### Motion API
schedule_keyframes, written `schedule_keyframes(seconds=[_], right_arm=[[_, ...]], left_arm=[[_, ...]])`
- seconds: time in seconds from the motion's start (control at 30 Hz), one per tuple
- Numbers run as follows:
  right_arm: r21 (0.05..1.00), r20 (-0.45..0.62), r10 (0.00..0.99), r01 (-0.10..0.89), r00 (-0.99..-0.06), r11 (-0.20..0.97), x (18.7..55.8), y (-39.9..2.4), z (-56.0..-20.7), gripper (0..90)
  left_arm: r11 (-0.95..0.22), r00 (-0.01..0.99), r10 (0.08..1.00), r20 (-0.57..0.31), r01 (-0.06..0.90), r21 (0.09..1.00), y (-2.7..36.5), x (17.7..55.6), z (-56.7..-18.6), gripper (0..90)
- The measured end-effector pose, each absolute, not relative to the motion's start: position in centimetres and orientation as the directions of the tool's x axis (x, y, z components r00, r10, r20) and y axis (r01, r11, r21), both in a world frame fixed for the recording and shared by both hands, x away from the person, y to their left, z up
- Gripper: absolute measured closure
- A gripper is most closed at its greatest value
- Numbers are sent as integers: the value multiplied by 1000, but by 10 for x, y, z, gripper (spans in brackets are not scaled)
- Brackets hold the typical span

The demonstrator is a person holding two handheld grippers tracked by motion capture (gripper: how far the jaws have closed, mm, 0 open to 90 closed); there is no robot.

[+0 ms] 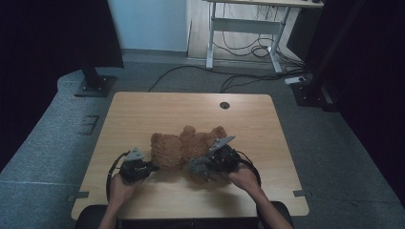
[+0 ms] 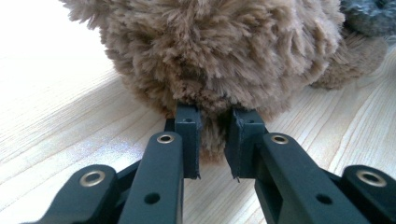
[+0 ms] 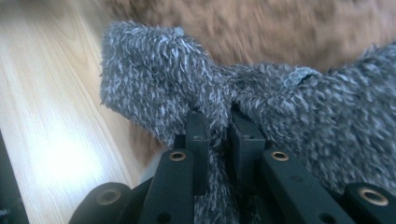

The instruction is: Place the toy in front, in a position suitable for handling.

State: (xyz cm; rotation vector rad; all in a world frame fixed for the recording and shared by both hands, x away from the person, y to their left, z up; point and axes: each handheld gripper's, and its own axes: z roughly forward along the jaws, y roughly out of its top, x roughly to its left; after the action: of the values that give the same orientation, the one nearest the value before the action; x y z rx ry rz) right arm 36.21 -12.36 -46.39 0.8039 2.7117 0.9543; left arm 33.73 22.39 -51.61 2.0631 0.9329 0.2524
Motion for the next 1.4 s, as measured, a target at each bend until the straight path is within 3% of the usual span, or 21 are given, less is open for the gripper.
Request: schedule_keyframes(seconds=[0.37, 0.67, 1.07, 1.4], right_arm=[[589, 34, 619, 516, -784, 622, 352, -172, -480, 795], [621, 48, 635, 521, -771, 586, 343, -187, -465, 793], [706, 44, 526, 399, -849, 585, 337, -143, -418, 793], [692, 58, 420, 340, -906, 637, 350, -77, -428, 791]], left_arm=[[-372, 701, 698, -147, 530, 762, 225, 338, -516, 757], [-371, 702, 696, -148, 529, 763, 225, 338, -516, 756], [-373, 704, 694, -149, 529, 762, 225, 338, -517, 756], [-371, 703, 696, -150, 529, 763, 224, 338, -517, 756]])
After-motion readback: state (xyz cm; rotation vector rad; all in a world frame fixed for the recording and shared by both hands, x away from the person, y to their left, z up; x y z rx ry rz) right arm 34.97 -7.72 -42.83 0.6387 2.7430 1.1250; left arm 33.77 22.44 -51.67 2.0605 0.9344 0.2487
